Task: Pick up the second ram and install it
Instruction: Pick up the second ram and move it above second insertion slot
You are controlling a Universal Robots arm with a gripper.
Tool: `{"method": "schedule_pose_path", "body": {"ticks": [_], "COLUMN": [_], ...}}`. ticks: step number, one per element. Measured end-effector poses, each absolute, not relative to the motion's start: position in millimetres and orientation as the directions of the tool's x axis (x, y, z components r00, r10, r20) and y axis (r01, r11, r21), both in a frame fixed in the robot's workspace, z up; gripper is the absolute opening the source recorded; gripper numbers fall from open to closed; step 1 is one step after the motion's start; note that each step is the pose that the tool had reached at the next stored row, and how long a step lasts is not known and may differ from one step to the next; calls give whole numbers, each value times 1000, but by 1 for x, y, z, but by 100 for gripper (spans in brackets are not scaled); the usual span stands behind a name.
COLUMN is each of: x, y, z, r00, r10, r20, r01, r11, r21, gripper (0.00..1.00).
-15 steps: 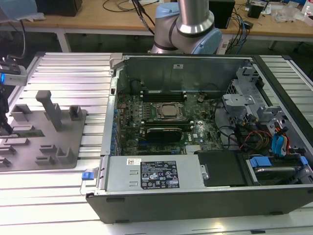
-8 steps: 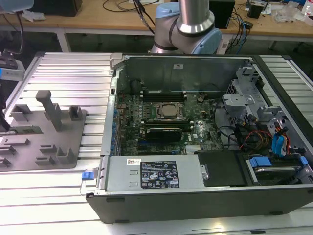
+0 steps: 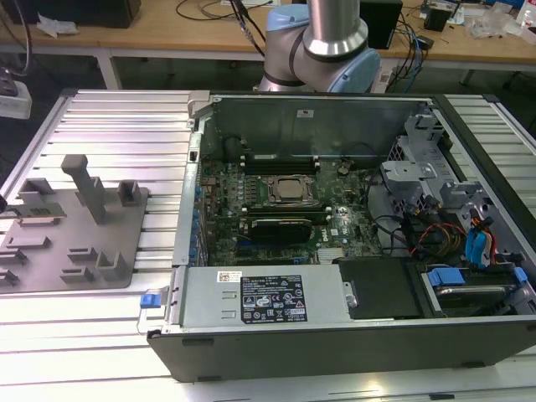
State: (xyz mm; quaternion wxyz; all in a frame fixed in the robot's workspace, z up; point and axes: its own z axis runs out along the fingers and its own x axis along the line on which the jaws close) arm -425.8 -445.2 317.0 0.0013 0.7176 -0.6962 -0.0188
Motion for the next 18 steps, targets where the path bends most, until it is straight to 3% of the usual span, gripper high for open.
{"method": "schedule_pose_path", "body": {"ticks": [18], "x": [-426], "y": [-445], "z": [399], "r00": [30], "r10": [-999], "r20": [-28], "r01": [-999], "r11": [-31], "r21": [28], "gripper": [9]}}
